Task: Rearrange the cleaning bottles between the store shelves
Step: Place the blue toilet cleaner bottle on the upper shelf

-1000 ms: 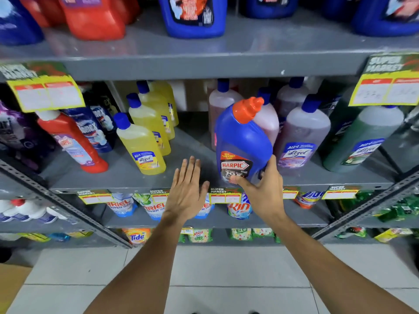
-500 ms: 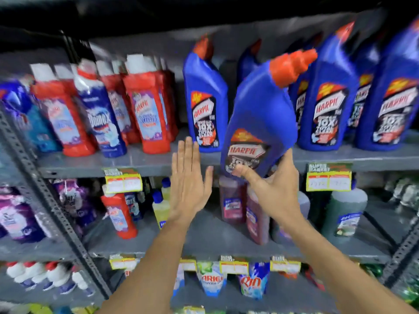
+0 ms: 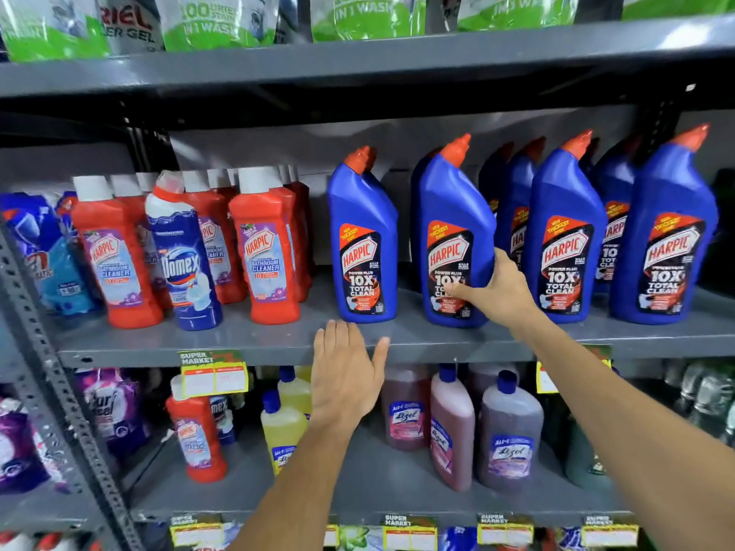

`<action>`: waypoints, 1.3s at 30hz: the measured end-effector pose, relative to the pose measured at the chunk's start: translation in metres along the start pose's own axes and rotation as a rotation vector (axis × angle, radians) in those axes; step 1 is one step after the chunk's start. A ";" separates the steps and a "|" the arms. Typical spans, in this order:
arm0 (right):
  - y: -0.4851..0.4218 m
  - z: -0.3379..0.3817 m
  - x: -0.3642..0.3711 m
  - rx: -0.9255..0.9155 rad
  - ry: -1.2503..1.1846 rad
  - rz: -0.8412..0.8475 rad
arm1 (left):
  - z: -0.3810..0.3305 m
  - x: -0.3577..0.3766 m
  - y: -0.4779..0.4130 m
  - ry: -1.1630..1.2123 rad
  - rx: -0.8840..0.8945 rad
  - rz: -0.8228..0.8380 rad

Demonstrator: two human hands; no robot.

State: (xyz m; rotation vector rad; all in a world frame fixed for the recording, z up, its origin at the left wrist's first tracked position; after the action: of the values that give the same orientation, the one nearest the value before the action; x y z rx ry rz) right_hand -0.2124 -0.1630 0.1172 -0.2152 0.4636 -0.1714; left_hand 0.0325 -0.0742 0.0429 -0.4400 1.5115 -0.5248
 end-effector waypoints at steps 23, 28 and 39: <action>-0.009 -0.046 0.014 0.000 -0.129 0.182 | 0.001 -0.002 0.005 0.124 0.126 0.027; -0.009 -0.042 0.016 -0.040 -0.103 0.138 | -0.003 -0.002 0.005 0.090 0.142 0.019; -0.007 -0.039 0.019 -0.089 -0.048 0.067 | -0.003 -0.004 0.005 0.144 0.117 -0.001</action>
State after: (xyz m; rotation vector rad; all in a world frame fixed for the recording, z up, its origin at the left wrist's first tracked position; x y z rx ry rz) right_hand -0.2145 -0.1801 0.0767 -0.2905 0.4310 -0.0800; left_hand 0.0294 -0.0676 0.0433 -0.3174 1.6086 -0.6527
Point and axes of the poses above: each hand's wrist, its own y-axis away from the middle knuckle, its own x-axis out of the palm, z = x × y, the point moved 9 cm from there along -y, towards the middle knuckle, and after that the axes turned 11 degrees about x, right-handed, at the moved point
